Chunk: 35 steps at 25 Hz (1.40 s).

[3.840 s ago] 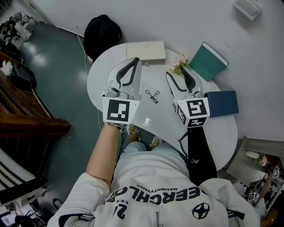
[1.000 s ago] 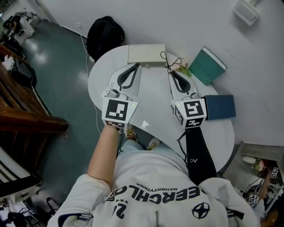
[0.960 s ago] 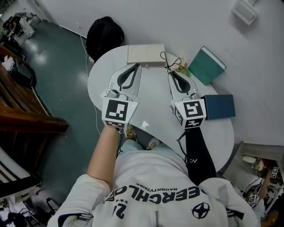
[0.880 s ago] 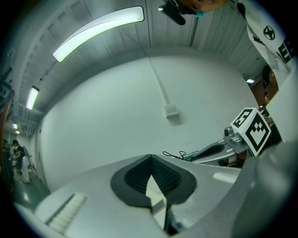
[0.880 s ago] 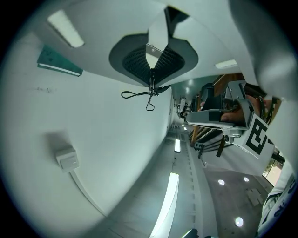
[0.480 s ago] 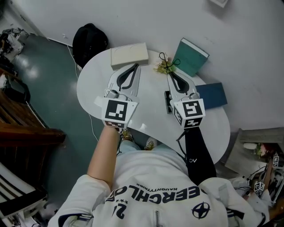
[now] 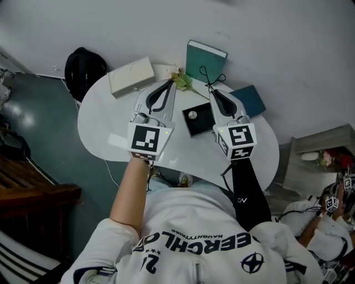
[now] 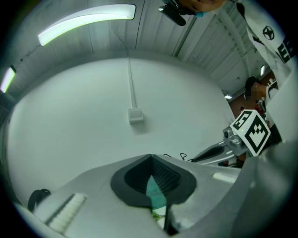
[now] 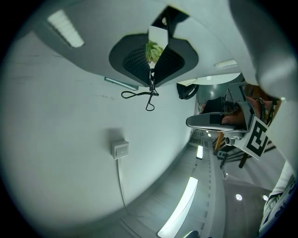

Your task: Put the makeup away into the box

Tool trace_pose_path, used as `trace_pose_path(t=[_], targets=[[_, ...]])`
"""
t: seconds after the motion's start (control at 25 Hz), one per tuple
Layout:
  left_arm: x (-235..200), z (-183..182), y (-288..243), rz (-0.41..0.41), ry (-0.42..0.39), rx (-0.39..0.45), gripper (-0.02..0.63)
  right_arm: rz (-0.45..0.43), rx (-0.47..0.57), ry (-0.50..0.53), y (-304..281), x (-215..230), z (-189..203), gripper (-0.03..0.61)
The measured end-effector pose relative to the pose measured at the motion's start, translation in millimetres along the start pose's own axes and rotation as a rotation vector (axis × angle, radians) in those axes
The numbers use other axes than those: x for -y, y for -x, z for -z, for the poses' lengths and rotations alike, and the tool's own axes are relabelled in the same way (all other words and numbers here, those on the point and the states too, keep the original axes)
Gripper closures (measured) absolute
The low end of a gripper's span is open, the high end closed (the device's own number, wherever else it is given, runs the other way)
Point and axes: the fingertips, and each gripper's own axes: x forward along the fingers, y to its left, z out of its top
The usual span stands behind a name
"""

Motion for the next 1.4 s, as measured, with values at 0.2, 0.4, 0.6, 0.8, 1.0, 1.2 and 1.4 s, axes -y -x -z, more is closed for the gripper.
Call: trace_pose_path(t=[0.2, 0.4, 0.6, 0.8, 1.0, 1.2, 1.4], targets=[[18, -2, -13, 0.043, 0.002, 0.009, 0.607, 0.046, -0.021, -0.01, 15, 19, 12, 0.518], [23, -2, -19, 0.053, 0.002, 0.012, 0.607, 0.041, -0.03, -0.008, 13, 21, 18, 0.518], [20, 0, -20, 0.047, 0.004, 0.007, 0.607, 0.014, -0.061, 0.007, 5, 16, 29, 0.518], [15, 4, -17, 0.035, 0.004, -0.002, 0.607, -0.044, -0.158, 0.023, -8, -1, 68, 0.518], [16, 6, -16, 0.035, 0.003, -0.009, 0.607, -0.114, -0.29, 0.042, -16, -23, 120, 0.518], [16, 10, -16, 0.036, -0.018, -0.025, 0.607, -0.169, -0.387, 0.061, -20, -42, 158, 0.518], [9, 12, -15, 0.027, -0.011, -0.031, 0.607, -0.2, -0.487, 0.02, -18, -54, 201, 0.518]])
